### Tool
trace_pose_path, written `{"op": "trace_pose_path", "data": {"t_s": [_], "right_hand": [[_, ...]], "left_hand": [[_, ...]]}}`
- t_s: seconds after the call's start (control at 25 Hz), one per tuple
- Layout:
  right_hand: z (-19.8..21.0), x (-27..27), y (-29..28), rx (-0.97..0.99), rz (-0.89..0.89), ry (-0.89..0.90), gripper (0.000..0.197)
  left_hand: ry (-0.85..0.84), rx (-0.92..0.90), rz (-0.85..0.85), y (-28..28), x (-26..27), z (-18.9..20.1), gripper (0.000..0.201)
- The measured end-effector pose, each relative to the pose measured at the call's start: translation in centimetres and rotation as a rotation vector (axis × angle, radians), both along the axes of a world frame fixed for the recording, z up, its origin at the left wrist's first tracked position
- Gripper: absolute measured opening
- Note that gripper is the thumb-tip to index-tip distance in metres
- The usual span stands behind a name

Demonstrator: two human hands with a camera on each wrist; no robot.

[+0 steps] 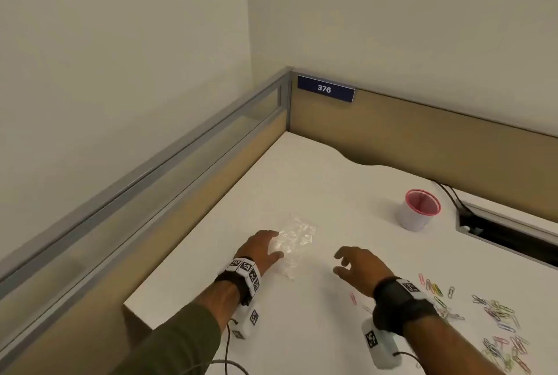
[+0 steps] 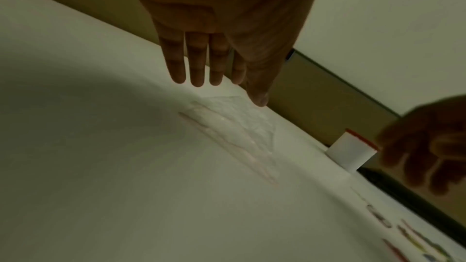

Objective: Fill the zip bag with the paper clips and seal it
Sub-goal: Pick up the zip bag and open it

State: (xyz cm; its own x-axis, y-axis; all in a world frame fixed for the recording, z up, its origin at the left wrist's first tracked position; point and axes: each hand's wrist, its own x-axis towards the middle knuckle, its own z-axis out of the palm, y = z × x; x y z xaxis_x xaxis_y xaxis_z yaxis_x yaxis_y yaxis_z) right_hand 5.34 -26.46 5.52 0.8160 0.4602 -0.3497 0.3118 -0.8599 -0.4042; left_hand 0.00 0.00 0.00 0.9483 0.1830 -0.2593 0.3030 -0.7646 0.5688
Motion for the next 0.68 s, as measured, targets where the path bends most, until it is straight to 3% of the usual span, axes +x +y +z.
{"op": "trace_pose_path", "data": {"t_s": [0.28, 0.48, 0.56, 0.64, 0.68], "right_hand": [[-3.3, 2.5, 6.8, 0.159, -0.295, 0.244, 0.041], [-4.7, 3.1, 9.5, 0.181, -0.298, 0.262, 0.031], [-4.9, 3.1, 9.9, 0.150, -0.286, 0.242, 0.029], [-4.8, 3.2, 10.0, 0.126, -0.270, 0.215, 0.029], [-4.6, 3.3, 10.0, 0.110, -0.254, 0.196, 0.030]], "left_hand": [[0.167, -0.049, -0.001, 1.2, 4.2, -1.0, 0.071], [0.186, -0.135, 0.110, 1.0, 5.7, -1.6, 0.069], [0.189, -0.177, 0.135, 0.9, 5.9, -1.8, 0.054], [0.156, -0.195, 0.166, 0.7, 6.1, -1.4, 0.021], [0.138, -0.199, 0.174, 0.6, 6.3, -1.3, 0.018]]}}
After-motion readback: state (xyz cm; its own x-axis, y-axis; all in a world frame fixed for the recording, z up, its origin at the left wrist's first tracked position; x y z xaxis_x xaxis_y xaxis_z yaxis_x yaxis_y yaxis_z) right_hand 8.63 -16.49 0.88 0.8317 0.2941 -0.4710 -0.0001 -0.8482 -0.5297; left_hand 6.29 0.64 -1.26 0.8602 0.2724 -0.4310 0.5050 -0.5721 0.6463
